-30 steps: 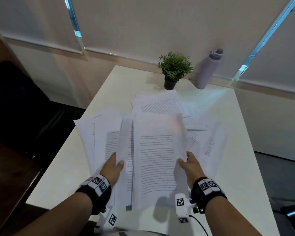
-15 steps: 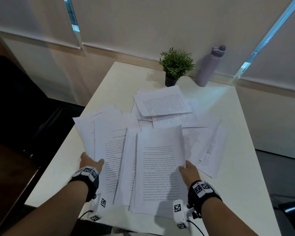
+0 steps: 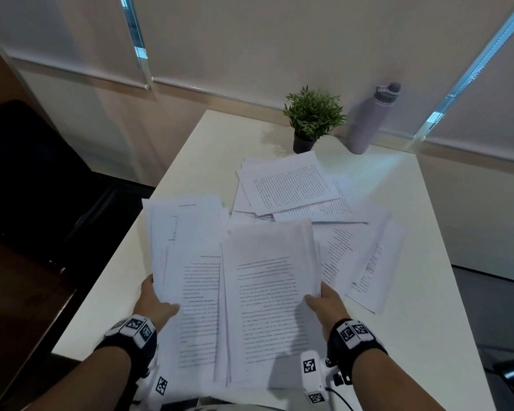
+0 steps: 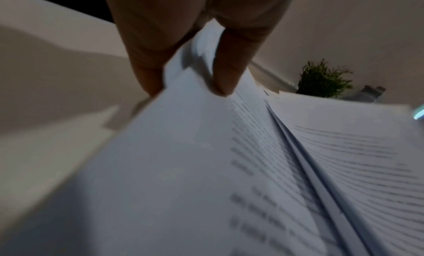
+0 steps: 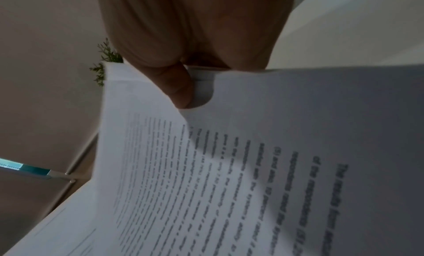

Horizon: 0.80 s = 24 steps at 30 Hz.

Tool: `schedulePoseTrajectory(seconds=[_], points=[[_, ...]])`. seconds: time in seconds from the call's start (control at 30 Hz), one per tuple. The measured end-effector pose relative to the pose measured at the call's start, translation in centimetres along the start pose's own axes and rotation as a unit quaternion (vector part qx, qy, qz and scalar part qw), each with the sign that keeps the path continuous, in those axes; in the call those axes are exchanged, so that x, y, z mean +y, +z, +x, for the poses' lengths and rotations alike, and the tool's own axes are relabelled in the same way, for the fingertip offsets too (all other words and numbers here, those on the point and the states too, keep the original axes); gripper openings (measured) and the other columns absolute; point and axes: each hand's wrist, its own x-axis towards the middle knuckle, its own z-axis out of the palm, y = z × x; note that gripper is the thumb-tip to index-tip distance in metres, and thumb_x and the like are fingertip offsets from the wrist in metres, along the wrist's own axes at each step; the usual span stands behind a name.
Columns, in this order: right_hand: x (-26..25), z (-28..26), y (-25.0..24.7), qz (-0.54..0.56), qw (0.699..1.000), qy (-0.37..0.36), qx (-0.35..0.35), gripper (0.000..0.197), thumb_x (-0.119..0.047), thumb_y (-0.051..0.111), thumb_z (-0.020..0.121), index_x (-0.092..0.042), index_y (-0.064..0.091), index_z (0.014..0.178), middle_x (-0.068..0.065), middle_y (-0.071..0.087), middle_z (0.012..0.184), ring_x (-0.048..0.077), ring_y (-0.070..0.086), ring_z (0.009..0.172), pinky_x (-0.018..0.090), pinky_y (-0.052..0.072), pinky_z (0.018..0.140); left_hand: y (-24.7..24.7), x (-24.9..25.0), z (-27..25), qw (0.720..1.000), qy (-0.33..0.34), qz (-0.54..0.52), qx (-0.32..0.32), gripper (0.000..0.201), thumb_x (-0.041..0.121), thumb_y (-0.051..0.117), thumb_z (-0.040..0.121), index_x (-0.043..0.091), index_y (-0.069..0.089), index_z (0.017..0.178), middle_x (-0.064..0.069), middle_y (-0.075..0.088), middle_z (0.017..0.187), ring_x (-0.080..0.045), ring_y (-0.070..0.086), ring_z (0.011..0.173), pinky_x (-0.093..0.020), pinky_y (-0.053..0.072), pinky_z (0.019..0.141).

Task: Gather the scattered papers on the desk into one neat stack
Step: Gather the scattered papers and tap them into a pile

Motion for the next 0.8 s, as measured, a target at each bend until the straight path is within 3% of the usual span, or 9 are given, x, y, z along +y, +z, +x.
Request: schedulePoseTrajectory(seconds=[0.07, 0.2, 0.37, 0.47, 0.57, 0.63, 0.7, 0.73, 0.8], points=[[-0.1, -0.2, -0.4, 0.029, 1.000, -0.004, -0.003, 0.037, 0.007, 0.048, 0.085, -0.019, 0.064, 0.105, 0.000, 0.071, 0.097, 0.019, 0.065, 0.093, 0.031, 0.053, 0.077, -0.4, -0.2, -0.2, 0.999, 0.020, 0.024, -0.012, 0.072, 0.009, 0.064, 0.083, 0.014, 0.026, 0.143, -0.009, 0.051, 0.130, -0.032, 0.052, 0.119, -0.040, 0.041, 0.102], [-0.3, -0.4, -0.7, 0.064, 0.998, -0.021, 0.016, 0.040, 0.005, 0.053, 0.086, -0.013, 0.060, 0.121, 0.007, 0.070, 0.111, 0.028, 0.062, 0.106, 0.048, 0.045, 0.102, -1.0, 0.6, -0.4, 0.994, 0.054, 0.093, 0.008, 0.042, 0.007, 0.050, 0.091, 0.007, 0.046, 0.133, -0.016, 0.056, 0.131, -0.033, 0.054, 0.117, -0.038, 0.040, 0.101], [-1.9, -1.0, -1.2, 0.119, 0.992, -0.051, -0.002, 0.041, 0.009, 0.049, 0.090, -0.016, 0.057, 0.121, -0.002, 0.069, 0.105, 0.011, 0.061, 0.098, 0.036, 0.042, 0.096, -2.6, 1.6, -1.1, 0.996, 0.084, 0.032, 0.008, 0.036, 0.006, 0.049, 0.092, 0.007, 0.051, 0.128, -0.016, 0.060, 0.124, -0.024, 0.054, 0.101, -0.039, 0.043, 0.098], [-2.6, -1.4, -0.6, 0.147, 0.987, -0.062, -0.024, 0.038, 0.004, 0.054, 0.090, -0.010, 0.058, 0.124, 0.008, 0.071, 0.113, 0.022, 0.065, 0.105, 0.037, 0.050, 0.092, -2.5, 2.4, -2.5, 0.994, 0.098, -0.021, -0.033, 0.035, 0.012, 0.049, 0.094, 0.012, 0.050, 0.129, -0.013, 0.061, 0.123, -0.025, 0.055, 0.106, -0.041, 0.042, 0.101], [-2.7, -1.6, -0.1, 0.194, 0.977, -0.060, -0.059, 0.044, -0.013, 0.067, 0.084, -0.009, 0.057, 0.127, 0.013, 0.067, 0.123, 0.033, 0.062, 0.115, 0.053, 0.043, 0.104, -1.4, 3.7, -4.1, 0.988, 0.093, -0.081, -0.092, 0.029, 0.019, 0.043, 0.097, 0.023, 0.050, 0.125, -0.002, 0.061, 0.117, -0.023, 0.055, 0.111, -0.036, 0.041, 0.098], [-2.8, -1.8, 0.0, 0.213, 0.973, -0.060, -0.073, 0.038, -0.007, 0.058, 0.090, -0.010, 0.054, 0.128, 0.015, 0.065, 0.126, 0.033, 0.062, 0.116, 0.054, 0.042, 0.105, -0.7, 4.8, -5.2, 0.981, 0.107, -0.095, -0.131, 0.024, 0.031, 0.041, 0.096, 0.028, 0.048, 0.119, 0.006, 0.062, 0.110, -0.014, 0.058, 0.102, -0.031, 0.043, 0.093], [-3.1, -2.0, 0.0, 0.207, 0.974, -0.069, -0.062, 0.037, -0.001, 0.054, 0.092, -0.013, 0.052, 0.127, 0.015, 0.064, 0.126, 0.033, 0.061, 0.116, 0.052, 0.042, 0.106, -0.1, 5.7, -5.7, 0.973, 0.144, -0.083, -0.163, 0.052, 0.063, 0.043, 0.081, 0.027, 0.052, 0.118, 0.011, 0.064, 0.112, -0.005, 0.060, 0.102, -0.031, 0.047, 0.094], [-3.6, -2.4, 0.0, 0.197, 0.976, -0.077, -0.048, 0.037, -0.001, 0.054, 0.091, -0.015, 0.050, 0.126, 0.016, 0.063, 0.126, 0.032, 0.060, 0.116, 0.052, 0.041, 0.107, 0.3, 5.9, -5.6, 0.971, 0.163, -0.064, -0.166, 0.075, 0.078, 0.042, 0.069, 0.027, 0.051, 0.124, 0.007, 0.063, 0.119, -0.008, 0.060, 0.109, -0.035, 0.046, 0.099], [-4.5, -2.9, -0.1, 0.194, 0.977, -0.091, -0.021, 0.045, 0.000, 0.055, 0.091, -0.018, 0.043, 0.130, 0.016, 0.062, 0.122, 0.031, 0.058, 0.114, 0.050, 0.041, 0.107, 1.3, 6.4, -5.0, 0.968, 0.196, -0.020, -0.157, 0.102, 0.090, 0.039, 0.056, 0.025, 0.042, 0.135, 0.000, 0.056, 0.134, -0.017, 0.053, 0.123, -0.041, 0.040, 0.107]])
